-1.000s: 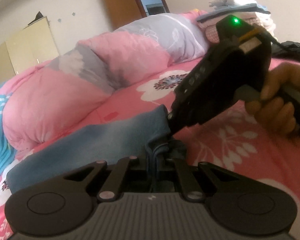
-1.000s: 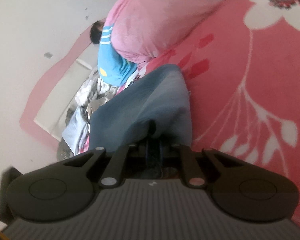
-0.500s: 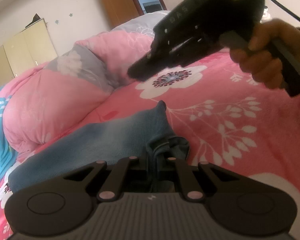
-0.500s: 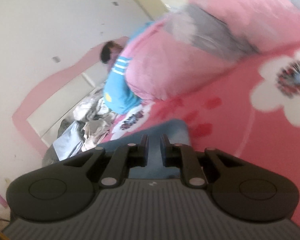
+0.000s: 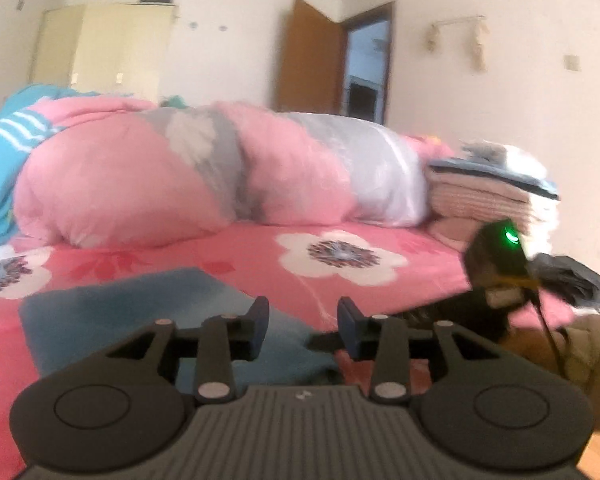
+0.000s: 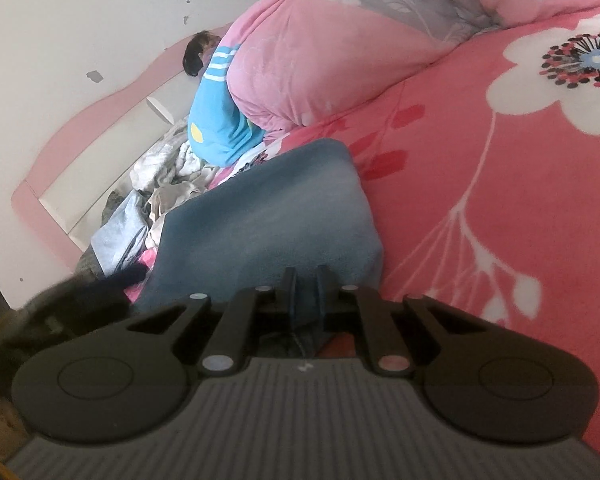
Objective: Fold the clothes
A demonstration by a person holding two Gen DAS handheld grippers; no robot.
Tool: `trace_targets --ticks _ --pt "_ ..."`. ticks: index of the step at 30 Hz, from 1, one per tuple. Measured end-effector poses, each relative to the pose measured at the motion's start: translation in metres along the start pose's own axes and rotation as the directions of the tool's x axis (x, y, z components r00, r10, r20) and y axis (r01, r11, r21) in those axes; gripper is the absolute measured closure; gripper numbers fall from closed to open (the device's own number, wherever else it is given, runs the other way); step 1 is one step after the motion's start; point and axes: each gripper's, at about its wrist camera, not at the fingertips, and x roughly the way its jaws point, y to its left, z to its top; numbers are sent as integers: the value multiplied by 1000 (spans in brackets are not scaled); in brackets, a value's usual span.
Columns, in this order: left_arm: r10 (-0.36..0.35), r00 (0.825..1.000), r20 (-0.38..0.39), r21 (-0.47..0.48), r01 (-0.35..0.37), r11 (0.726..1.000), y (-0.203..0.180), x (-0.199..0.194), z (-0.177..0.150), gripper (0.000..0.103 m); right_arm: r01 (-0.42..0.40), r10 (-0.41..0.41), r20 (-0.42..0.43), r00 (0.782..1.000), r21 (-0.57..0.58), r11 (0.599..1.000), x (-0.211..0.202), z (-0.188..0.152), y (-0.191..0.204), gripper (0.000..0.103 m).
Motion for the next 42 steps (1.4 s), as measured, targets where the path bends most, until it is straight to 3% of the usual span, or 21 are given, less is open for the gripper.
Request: trace_targets --ticks 1,5,11,17,19,22,24,26,31,35,38,42 --pt "40 999 -26 29 -39 999 -3 10 0 64 1 -1 1 1000 -3 1000 -1 -1 1 96" --pt "97 982 -164 164 -70 984 -25 51 -21 64 6 -6 2 1000 -10 1000 -2 -5 2 96" --pt "111 983 -148 175 -84 981 -25 52 -33 62 34 -35 -6 999 -26 999 -14 2 9 95" --pt "105 985 -134 172 -81 982 -24 52 -37 62 103 -84 189 978 -98 990 -46 29 32 91" --pt "97 985 -140 166 -73 983 -23 52 -38 62 134 -119 156 981 -95 986 -34 24 28 91" --pt "98 985 -140 171 -73 983 -24 51 -40 62 166 -166 13 986 -9 986 5 -11 3 91" --pt "98 986 -136 172 -74 982 -24 50 -40 62 146 -147 14 989 44 988 -4 -3 -1 90" --pt "92 986 -136 167 -69 984 -23 50 -40 62 195 -196 46 980 15 981 -17 10 11 90" --pt "98 986 -133 174 -74 982 -24 50 -40 62 135 -108 189 976 -135 982 -48 20 51 90" --pt "97 986 -133 158 -76 985 -23 45 -41 63 180 -189 -23 982 -214 960 11 -17 35 91" --pt "132 986 -100 159 -115 981 -23 31 -38 64 141 -145 -29 989 -120 983 2 -7 23 93" --pt "202 975 -97 165 -184 969 -19 14 -40 64 175 -181 -23 983 -165 971 -1 -8 33 93"
